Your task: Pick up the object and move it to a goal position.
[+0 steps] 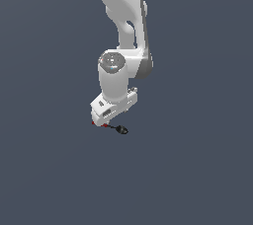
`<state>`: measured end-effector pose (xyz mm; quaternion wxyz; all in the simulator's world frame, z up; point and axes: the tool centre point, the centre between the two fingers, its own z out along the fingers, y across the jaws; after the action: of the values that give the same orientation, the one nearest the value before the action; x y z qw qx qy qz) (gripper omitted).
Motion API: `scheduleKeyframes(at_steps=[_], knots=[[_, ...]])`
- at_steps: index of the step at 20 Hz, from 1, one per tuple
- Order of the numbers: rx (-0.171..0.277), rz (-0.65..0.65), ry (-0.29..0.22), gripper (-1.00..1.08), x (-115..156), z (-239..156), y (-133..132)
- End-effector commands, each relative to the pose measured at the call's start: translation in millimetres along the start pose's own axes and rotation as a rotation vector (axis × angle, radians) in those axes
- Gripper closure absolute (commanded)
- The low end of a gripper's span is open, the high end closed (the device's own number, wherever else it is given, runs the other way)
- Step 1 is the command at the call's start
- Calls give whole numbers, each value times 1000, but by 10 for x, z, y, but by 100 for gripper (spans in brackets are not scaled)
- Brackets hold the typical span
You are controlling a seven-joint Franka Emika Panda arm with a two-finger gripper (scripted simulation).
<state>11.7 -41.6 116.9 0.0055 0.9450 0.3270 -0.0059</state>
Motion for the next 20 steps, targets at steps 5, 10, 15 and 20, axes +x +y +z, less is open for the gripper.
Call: scheduleKeyframes(at_steps=[5,10,15,20], knots=[[0,-165,1,-92,-57,137,99],[0,-290,2,-92,-101,241,171],[1,-415,5,-92,-147,344,240],[1,-531,9,-92,-190,439,302]])
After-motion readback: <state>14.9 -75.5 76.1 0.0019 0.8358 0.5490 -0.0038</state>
